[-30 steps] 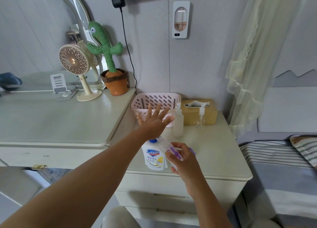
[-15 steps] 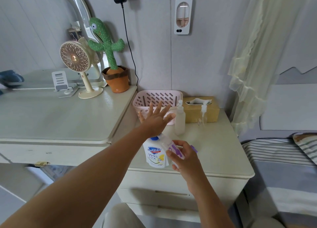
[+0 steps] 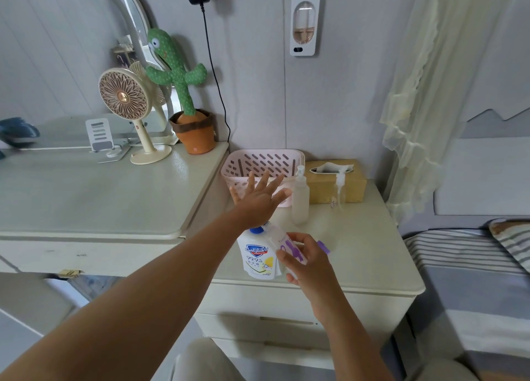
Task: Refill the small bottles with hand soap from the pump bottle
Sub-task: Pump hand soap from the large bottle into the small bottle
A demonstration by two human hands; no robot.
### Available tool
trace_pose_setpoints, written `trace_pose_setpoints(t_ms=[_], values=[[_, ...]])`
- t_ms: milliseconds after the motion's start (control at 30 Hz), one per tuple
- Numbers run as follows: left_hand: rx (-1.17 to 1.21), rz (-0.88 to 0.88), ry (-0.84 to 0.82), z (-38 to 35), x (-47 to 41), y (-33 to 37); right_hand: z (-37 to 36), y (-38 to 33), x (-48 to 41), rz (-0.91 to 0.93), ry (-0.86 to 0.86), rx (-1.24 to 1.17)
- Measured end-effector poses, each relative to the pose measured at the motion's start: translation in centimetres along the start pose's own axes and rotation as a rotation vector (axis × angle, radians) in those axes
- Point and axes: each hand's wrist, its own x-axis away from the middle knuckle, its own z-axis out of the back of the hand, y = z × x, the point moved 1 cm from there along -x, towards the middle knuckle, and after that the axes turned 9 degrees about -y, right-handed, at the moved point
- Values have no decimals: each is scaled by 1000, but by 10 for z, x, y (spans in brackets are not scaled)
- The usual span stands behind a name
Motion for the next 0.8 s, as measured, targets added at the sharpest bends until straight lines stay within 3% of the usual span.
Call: trace_pose_setpoints(t_ms=[800], values=[[65,4,-26,-4,-9,-4,2,10,-9,40,-16,-49]])
